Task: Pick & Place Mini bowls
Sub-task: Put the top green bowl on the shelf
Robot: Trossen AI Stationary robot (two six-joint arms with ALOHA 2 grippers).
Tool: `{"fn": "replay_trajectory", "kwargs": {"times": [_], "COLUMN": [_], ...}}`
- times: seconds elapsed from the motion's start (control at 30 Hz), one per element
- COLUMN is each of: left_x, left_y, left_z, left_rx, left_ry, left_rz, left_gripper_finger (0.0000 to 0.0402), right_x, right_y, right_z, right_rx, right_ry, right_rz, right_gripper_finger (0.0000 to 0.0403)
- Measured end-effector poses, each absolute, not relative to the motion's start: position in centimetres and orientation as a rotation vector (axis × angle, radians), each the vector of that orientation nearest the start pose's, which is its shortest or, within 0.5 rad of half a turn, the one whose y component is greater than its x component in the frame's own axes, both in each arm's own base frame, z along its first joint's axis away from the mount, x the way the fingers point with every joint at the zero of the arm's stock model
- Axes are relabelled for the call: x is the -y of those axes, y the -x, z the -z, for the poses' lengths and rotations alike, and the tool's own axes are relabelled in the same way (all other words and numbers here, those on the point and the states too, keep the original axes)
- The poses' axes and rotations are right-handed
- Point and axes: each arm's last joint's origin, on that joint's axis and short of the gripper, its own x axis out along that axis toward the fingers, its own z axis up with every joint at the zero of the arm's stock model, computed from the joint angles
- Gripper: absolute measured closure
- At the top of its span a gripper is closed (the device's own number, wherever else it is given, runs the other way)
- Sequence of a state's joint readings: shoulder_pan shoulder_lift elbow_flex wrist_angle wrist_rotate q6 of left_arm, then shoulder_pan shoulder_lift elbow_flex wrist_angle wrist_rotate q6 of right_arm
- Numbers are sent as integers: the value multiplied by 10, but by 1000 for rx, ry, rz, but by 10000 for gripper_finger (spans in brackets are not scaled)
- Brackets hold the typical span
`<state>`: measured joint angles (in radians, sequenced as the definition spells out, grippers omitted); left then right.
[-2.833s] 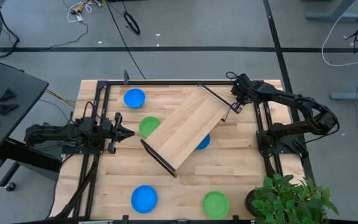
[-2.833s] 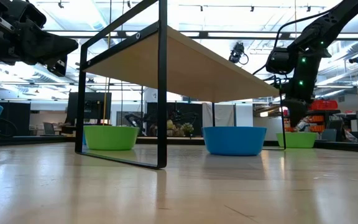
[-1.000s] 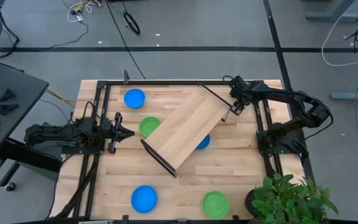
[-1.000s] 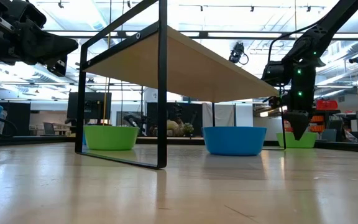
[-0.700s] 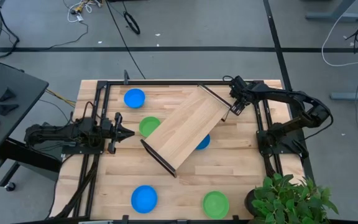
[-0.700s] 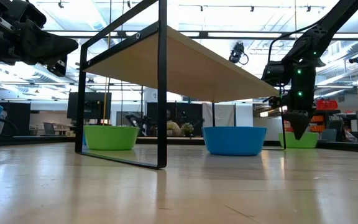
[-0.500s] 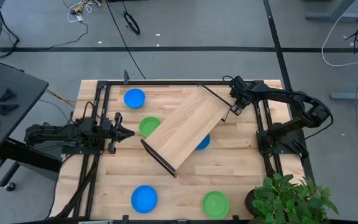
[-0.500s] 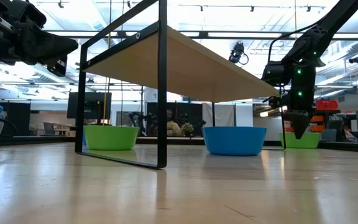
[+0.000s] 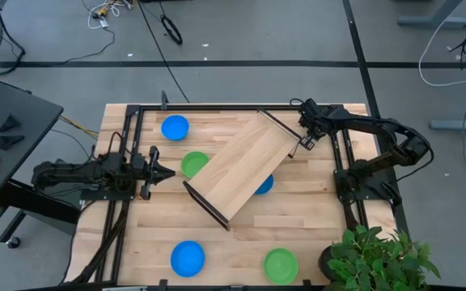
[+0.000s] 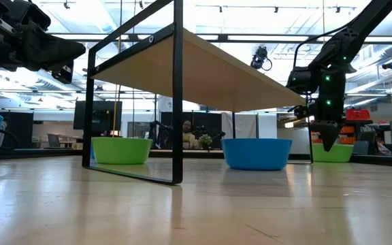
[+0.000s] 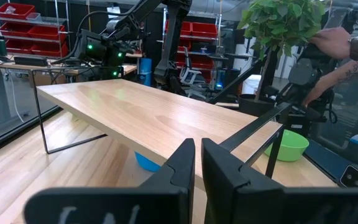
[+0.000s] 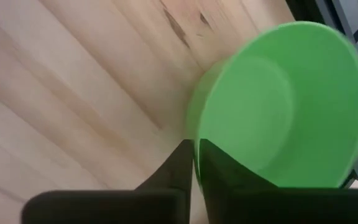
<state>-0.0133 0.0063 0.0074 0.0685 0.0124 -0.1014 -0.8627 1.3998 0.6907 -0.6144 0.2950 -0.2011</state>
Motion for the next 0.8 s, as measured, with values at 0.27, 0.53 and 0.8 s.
{"fn": "replay_trajectory", "kwargs": {"times": [0.27,0.53,0.8], "left_x": [2,2,2], "left_y": [-97,-97,-97], "left_z": [-172,-172,-172], "left_rx": [68,68,68], "left_ry": [102,102,101], "left_rz": [29,29,29], "left_gripper_finger": [369,369,369], "right_x": [175,175,165], "right_y": [-139,-139,-139], "right_z": [-157,-157,-169], "right_rx": [-1424,-1432,-1410], "right_ry": [-223,-221,-189], "right_rz": [820,814,802], "right_gripper_finger": [399,401,402]}}
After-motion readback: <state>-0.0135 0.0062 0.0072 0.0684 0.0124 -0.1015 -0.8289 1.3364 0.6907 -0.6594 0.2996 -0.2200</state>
